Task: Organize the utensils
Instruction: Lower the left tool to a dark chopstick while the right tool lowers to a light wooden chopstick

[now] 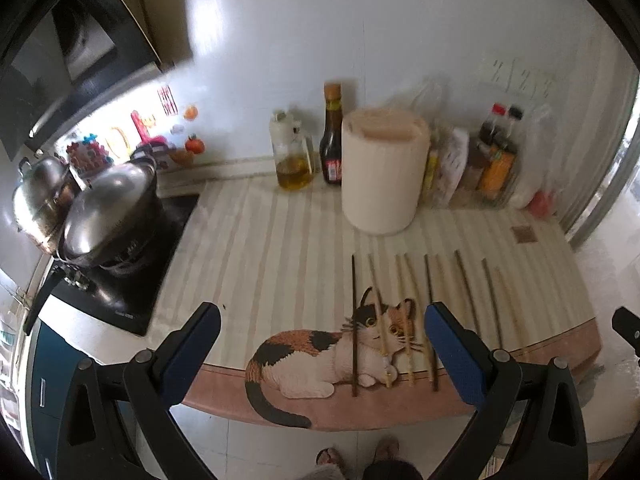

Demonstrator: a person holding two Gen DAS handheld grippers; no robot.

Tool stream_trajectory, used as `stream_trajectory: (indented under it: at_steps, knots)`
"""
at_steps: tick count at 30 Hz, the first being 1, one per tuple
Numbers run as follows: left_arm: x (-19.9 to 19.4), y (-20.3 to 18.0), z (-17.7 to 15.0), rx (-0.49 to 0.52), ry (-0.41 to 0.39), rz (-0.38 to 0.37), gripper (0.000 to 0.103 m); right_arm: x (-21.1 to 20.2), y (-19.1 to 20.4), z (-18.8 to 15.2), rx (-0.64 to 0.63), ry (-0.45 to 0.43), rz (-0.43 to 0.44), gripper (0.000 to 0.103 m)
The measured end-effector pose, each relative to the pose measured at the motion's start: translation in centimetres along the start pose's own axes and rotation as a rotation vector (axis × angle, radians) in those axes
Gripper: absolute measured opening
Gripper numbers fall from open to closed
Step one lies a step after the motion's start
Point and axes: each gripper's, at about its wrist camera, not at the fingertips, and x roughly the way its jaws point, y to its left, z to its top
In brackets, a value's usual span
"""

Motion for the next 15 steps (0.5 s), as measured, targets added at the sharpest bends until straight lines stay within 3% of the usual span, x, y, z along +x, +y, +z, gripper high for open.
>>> stream_trajectory:
  at_steps: [4, 7, 11, 15]
  knots:
    - [4.6, -1.5, -0.3, 0.031, 0.069, 0.002, 0.101, 5.7, -2.5, 0.1, 0.050, 0.092, -0.020, 0.076]
    - [8.6, -2.8, -0.3, 0.045, 0.153, 0.002, 0.087, 10.3, -4.7, 0.8, 0.070, 0.154, -0.026, 0.071]
    - [15.5, -4.3, -0.7, 0.007, 0.355, -0.042, 0.063, 16.6, -6.5, 2.3, 0.057, 0.260, -0.039, 0.068]
    - [20.4, -5.5, -1.1, 0.002, 0.455, -0.036, 0.058, 24.0, -7.2, 3.5, 0.003, 0.383, -0.049, 0.067]
